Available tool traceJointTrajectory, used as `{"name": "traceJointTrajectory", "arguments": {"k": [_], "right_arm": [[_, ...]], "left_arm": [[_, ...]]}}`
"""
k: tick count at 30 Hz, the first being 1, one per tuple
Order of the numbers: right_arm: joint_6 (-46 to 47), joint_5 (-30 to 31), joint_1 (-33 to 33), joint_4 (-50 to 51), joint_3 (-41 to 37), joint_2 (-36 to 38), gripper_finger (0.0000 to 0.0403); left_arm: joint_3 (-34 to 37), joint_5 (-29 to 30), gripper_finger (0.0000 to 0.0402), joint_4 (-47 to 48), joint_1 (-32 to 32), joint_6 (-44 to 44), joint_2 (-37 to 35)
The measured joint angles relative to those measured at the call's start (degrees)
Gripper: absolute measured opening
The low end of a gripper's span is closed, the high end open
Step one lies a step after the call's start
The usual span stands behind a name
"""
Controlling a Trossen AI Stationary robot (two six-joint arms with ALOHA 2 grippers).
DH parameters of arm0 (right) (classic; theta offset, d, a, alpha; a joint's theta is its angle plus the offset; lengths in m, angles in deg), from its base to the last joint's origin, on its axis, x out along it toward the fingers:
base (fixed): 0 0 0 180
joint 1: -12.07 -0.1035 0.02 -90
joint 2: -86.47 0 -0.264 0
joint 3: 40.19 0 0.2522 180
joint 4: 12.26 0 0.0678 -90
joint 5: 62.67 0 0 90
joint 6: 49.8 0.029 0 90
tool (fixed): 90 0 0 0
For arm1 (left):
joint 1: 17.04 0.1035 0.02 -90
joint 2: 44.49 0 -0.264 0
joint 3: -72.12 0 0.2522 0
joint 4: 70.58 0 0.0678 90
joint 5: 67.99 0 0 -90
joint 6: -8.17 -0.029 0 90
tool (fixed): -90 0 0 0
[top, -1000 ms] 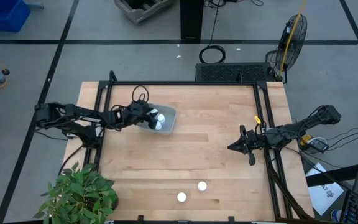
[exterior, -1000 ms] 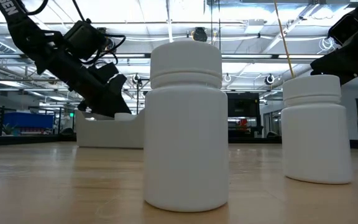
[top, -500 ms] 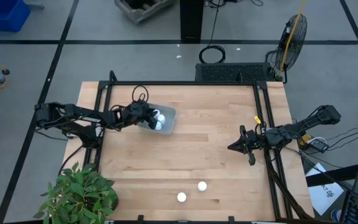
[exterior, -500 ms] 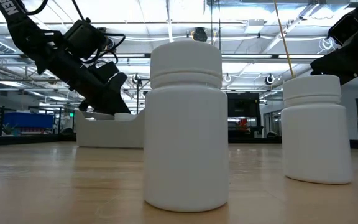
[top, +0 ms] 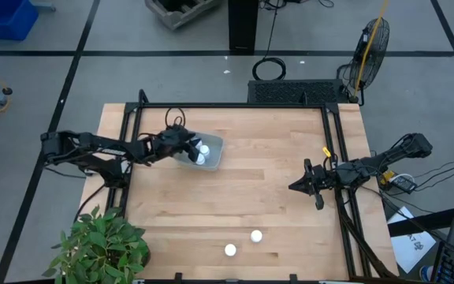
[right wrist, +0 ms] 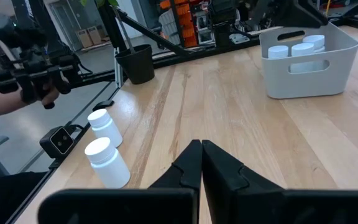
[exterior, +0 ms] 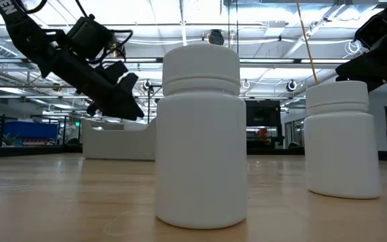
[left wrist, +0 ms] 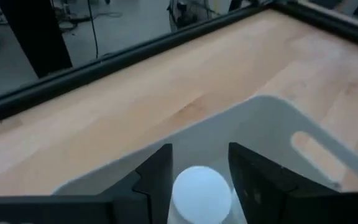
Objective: Pick and place pill bottles into a basket
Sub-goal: Put the white medicine bottle into the gray basket
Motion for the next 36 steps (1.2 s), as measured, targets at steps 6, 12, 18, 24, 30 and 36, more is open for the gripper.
{"name": "traceJointTrajectory", "arguments": {"k": [6, 12, 18, 24, 30, 36], "right_arm": [[0.0, 0.0, 0.0, 0.0, 0.0, 0.0, 0.0004], [0.0, 0.0, 0.0, 0.0, 0.0, 0.0, 0.0004], [0.0, 0.0, 0.0, 0.0, 0.0, 0.0, 0.0004], [0.0, 0.0, 0.0, 0.0, 0.0, 0.0, 0.0004], [-0.2, 0.0, 0.0, 0.1, 0.0, 0.0, 0.0004], [0.4, 0.0, 0.0, 0.0, 0.0, 0.0, 0.0004]], "left_arm": [[0.0, -6.9, 0.0187, 0.1, -1.1, -0.2, -5.3], [0.0, -9.8, 0.0206, -0.3, -7.0, 1.5, -6.2], [0.0, -10.1, 0.0221, -4.5, -16.0, 0.8, -5.8], [0.0, -8.0, 0.0242, -6.3, -23.1, 0.5, -5.8], [0.0, -7.6, 0.0243, -6.2, -29.0, -1.5, -5.8], [0.0, -0.5, 0.0244, 4.5, -30.8, -2.9, -9.9]]}}
